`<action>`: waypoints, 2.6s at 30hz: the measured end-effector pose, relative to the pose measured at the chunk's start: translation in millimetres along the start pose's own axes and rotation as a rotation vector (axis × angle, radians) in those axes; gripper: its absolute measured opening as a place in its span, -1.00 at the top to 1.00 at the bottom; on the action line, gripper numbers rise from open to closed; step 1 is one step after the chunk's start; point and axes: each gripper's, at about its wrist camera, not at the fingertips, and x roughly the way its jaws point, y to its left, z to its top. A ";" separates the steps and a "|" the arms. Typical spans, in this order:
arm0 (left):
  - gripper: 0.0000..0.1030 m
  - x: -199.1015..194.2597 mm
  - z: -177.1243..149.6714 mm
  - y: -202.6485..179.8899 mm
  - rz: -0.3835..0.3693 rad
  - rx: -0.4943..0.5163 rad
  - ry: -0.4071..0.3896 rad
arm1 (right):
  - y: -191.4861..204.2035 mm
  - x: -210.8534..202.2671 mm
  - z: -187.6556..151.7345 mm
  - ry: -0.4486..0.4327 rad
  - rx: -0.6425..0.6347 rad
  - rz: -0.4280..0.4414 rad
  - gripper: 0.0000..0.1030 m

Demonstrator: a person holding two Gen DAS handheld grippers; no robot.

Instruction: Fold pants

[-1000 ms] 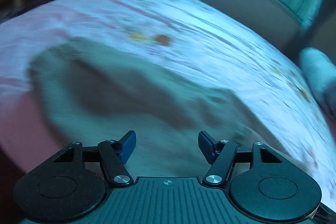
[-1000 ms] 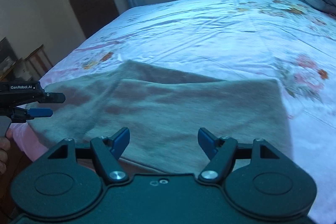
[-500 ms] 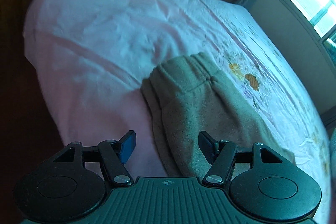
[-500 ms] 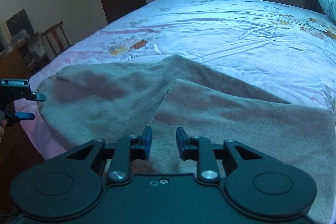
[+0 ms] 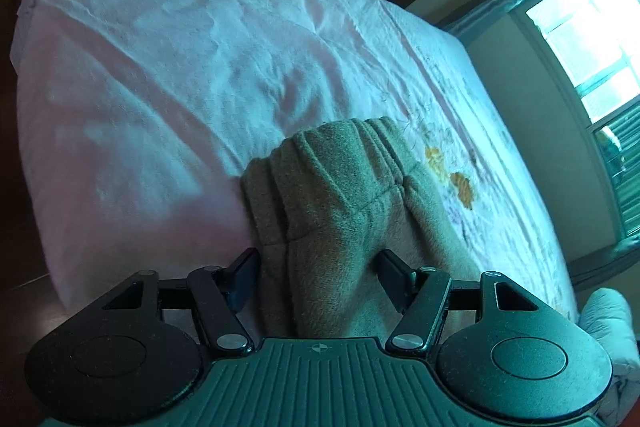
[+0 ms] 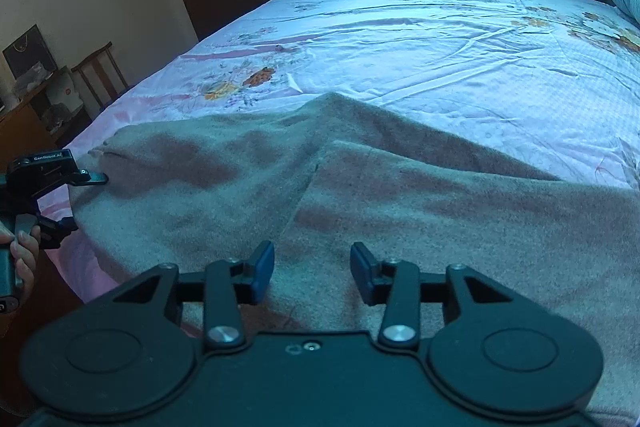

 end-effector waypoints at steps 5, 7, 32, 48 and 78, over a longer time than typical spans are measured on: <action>0.43 -2.3 -4.7 4.4 -0.045 -0.029 -0.006 | 5.0 0.6 3.0 -0.001 -0.033 -0.020 0.38; 0.49 -6.8 -5.7 -1.5 -0.059 -0.004 -0.021 | 7.1 0.4 4.3 -0.004 -0.040 -0.022 0.42; 0.94 -100.4 -82.8 -179.3 -0.543 0.473 0.037 | -15.2 -0.4 -4.2 -0.006 0.035 0.022 0.42; -0.63 -76.5 -139.9 -228.8 -0.061 0.883 -0.028 | -67.0 -33.4 -16.9 -0.044 0.160 0.000 0.06; 0.65 -54.6 -139.2 -231.4 -0.145 0.810 -0.118 | -106.4 -40.3 -30.0 -0.085 0.304 0.005 -0.14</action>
